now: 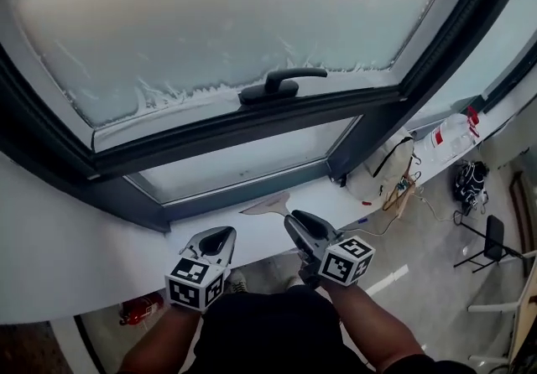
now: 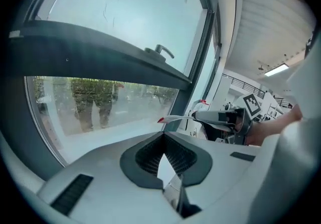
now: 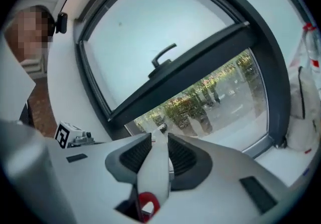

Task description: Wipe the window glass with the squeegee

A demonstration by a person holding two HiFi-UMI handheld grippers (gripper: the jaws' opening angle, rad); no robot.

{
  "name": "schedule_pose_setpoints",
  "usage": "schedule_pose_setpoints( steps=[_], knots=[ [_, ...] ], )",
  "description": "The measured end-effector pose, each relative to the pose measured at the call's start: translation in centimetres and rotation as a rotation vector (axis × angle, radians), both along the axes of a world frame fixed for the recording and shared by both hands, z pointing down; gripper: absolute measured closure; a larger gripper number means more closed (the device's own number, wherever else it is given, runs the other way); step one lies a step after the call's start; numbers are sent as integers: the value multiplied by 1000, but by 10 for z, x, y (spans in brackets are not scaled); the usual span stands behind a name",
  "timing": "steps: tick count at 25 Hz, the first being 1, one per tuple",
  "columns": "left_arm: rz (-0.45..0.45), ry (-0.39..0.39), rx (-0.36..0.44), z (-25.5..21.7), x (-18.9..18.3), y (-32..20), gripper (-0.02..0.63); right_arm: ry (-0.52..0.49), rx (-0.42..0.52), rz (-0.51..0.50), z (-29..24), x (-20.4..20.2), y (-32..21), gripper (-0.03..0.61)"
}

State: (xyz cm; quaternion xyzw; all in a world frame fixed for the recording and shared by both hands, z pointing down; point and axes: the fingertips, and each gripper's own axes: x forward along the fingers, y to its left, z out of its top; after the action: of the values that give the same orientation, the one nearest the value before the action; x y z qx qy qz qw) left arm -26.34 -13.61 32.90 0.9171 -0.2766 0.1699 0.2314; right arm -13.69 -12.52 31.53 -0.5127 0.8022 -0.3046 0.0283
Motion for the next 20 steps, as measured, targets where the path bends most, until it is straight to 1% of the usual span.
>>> schedule_pose_setpoints(
  steps=[2,5,7,10,12,14,17,20],
  knots=[
    [-20,16,5,-8,0,10,614,90,25,-54,-11,-4,10,486],
    [-38,9,8,-16,2,29,614,208,68,-115,-28,0,30,486],
    [-56,3,8,-21,6,45,614,259,95,-144,-40,8,47,486],
    [-130,30,18,-33,17,71,614,326,141,-209,-53,24,81,486],
    [-193,65,28,-42,29,91,614,354,172,-249,-59,38,105,486],
    [-239,87,51,-49,44,114,614,367,190,-270,-62,57,126,486],
    [-259,85,86,-53,67,153,614,371,198,-281,-60,83,156,486],
    [-281,69,86,-49,85,190,614,352,204,-289,-59,102,184,486]
  ],
)
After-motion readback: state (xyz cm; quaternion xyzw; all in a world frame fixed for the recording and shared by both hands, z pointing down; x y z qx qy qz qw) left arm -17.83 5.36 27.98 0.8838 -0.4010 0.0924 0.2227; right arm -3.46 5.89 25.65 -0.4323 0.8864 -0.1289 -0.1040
